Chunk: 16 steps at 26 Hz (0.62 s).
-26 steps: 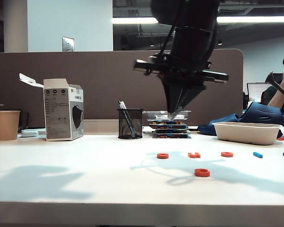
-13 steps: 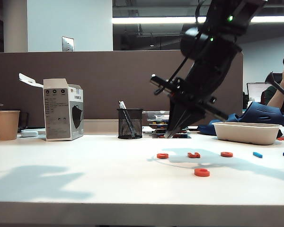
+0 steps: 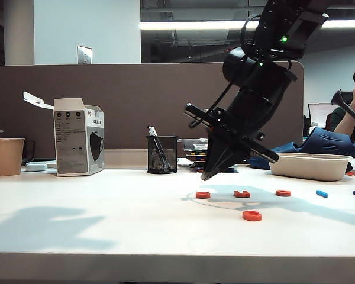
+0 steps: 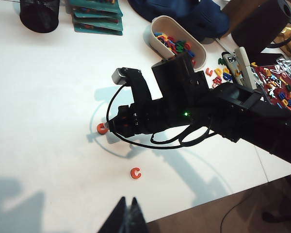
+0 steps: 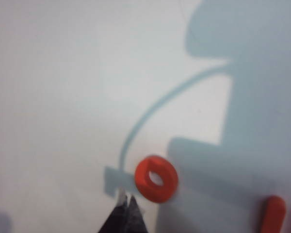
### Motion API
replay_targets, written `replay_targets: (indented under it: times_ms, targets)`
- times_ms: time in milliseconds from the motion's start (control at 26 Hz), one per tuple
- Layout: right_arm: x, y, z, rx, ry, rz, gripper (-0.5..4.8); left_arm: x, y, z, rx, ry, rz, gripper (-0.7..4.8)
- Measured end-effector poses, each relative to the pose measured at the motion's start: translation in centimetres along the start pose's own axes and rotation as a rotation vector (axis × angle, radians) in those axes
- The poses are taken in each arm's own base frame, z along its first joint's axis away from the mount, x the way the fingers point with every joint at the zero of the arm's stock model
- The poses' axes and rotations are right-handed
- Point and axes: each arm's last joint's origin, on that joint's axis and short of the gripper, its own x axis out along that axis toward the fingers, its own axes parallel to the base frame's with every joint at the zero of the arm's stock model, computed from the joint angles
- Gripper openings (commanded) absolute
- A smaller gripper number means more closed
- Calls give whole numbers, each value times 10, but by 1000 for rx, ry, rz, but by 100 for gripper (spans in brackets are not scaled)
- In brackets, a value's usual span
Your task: Select the appropriate letters from the row of letter magnets placed on the table to arrange into the word "cool".
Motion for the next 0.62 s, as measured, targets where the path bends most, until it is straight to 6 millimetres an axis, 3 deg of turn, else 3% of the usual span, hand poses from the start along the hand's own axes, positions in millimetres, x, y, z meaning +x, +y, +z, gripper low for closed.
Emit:
replay_targets:
  times_ms: [616]
  targets:
    - [18, -9, -2, 32, 32, -13, -6, 0, 0, 0, 0, 0, 0, -3]
